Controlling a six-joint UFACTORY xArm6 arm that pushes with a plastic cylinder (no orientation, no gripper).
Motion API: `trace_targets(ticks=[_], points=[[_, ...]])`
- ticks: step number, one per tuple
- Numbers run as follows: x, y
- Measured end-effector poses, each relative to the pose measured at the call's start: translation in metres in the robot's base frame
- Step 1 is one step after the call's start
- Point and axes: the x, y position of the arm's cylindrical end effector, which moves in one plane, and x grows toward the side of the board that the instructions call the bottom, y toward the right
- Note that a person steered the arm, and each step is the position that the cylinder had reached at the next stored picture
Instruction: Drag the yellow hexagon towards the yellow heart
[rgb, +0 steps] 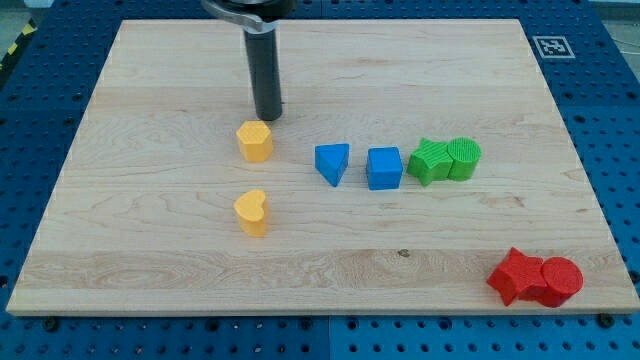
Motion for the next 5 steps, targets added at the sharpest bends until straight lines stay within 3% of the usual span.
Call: trace_targets(ticks=[5], points=[[0.036,-0.015]])
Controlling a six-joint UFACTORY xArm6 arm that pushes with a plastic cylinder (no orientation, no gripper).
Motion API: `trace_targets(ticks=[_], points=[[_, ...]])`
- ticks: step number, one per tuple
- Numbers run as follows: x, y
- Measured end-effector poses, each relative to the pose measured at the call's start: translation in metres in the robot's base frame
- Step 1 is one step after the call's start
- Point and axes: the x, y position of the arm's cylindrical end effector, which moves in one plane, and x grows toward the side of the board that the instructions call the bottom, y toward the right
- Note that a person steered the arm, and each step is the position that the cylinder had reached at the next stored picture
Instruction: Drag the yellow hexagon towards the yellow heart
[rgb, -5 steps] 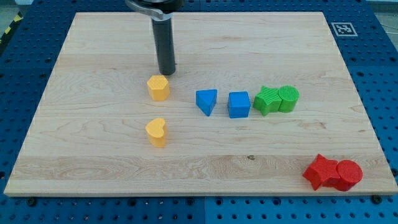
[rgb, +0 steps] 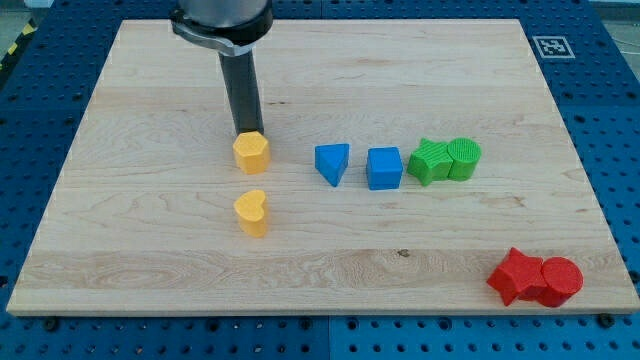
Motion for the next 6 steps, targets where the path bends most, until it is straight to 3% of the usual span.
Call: trace_targets(ticks=[4,6], points=[[0.019,-0.007],[0.046,-0.052]])
